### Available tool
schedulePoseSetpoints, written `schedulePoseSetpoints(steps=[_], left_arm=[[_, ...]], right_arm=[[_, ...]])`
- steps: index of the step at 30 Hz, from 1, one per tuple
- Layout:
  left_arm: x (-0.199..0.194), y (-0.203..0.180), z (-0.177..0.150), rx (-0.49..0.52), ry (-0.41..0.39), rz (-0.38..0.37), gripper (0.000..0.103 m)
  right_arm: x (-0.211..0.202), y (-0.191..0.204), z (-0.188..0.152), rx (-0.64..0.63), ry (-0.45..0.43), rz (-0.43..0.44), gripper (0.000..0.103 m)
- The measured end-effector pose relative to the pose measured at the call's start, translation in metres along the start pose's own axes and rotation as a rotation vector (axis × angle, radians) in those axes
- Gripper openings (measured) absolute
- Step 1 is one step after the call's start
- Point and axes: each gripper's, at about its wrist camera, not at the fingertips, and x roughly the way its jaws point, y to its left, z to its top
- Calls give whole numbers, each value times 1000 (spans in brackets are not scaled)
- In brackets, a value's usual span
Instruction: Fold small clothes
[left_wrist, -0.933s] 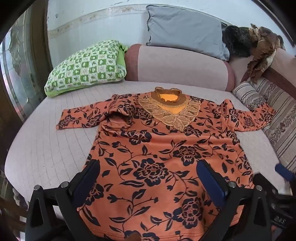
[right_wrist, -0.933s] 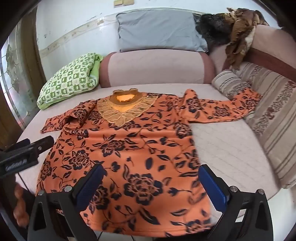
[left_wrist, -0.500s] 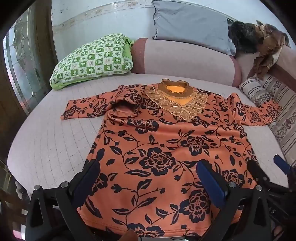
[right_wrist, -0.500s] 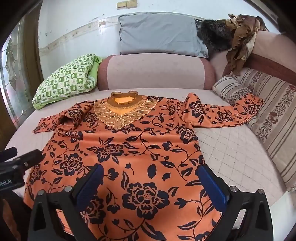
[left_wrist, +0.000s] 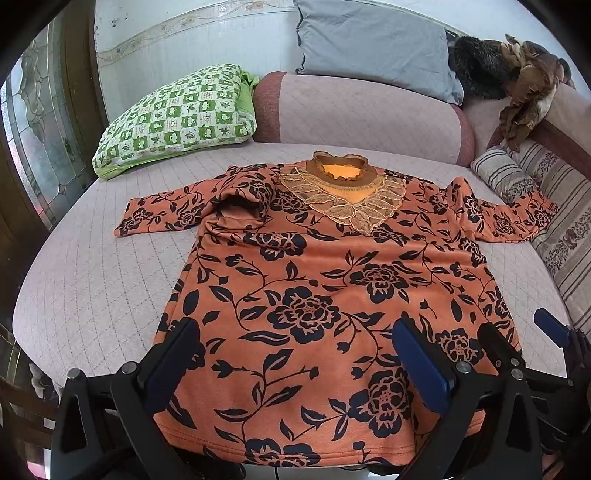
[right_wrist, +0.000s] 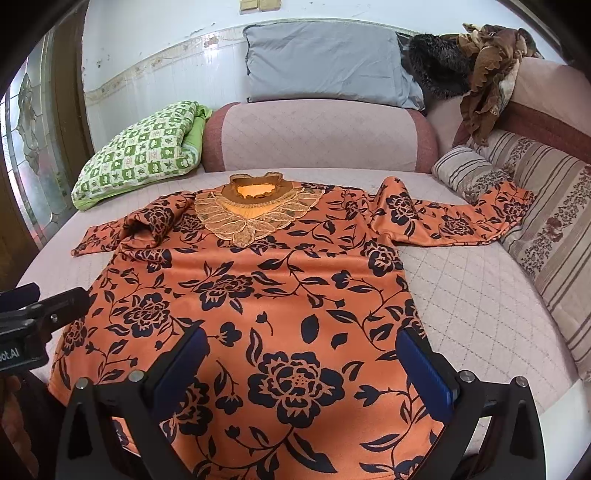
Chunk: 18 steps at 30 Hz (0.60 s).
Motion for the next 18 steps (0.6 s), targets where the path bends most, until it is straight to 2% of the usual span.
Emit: schedulePoseSetpoints(steps=[18], left_arm=[[6,1,-4,-12,12,-2,103]], right_arm=[[3,-2,0,2,10,6,103]])
